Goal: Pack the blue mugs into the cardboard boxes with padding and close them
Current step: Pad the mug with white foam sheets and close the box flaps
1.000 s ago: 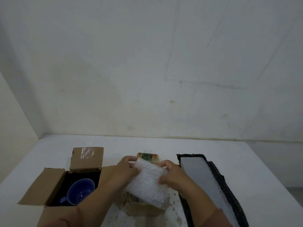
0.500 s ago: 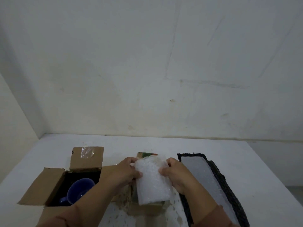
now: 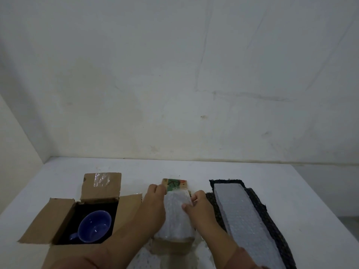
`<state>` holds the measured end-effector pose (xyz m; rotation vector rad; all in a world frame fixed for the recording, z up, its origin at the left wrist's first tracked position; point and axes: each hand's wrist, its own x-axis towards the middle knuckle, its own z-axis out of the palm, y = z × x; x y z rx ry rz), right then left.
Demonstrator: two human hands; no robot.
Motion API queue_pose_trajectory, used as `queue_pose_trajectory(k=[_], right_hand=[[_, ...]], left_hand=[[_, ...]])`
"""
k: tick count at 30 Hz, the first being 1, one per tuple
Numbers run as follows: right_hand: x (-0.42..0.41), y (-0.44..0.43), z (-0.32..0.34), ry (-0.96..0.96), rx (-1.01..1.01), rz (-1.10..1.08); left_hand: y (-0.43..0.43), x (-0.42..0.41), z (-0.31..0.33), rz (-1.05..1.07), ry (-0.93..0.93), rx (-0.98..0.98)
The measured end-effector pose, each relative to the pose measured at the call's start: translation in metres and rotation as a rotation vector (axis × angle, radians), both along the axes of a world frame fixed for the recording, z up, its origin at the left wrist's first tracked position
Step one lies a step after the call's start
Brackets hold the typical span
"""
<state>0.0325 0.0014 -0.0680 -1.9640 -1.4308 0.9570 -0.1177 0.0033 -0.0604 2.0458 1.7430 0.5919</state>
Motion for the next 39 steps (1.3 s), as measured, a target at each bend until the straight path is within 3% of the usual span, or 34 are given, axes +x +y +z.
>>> queue_pose_trajectory(k=[4,8,11,14,19,23,28,32,39], right_hand=[[0.003,0.004,0.002,-0.109,-0.008,0.08],[0.0,-0.001,0.008,-0.442,0.045,0.28],[0.002,-0.001,0.009,-0.785,0.178,0.39],[0.009,0.003,0.009,-0.882,0.262,0.668],[0.021,0.015,0.014,-0.878,-0.161,0.93],[0.013,0.014,0.012,-1.064,-0.112,0.959],[-0.005,0.005,0.008,-1.125,0.01,0.834],[0.0,0.003,0.019,-1.136,-0.04,0.842],[-0.017,-0.002,0.009,-1.374,-0.144,0.84]], left_hand=[[0.001,-0.011,-0.01,-0.104,0.319,0.168],[0.005,-0.027,-0.021,-0.287,0.551,0.286],[0.008,-0.035,-0.027,-0.351,0.579,0.212],[0.012,-0.034,-0.03,-0.403,0.606,0.095],[0.014,-0.033,-0.028,-0.492,0.712,0.012],[0.01,-0.023,-0.022,-0.473,0.805,0.061],[0.0,-0.008,-0.014,-0.492,0.917,0.064],[-0.002,-0.01,-0.012,-0.473,0.886,0.028],[0.004,-0.007,-0.017,-0.478,0.906,-0.037]])
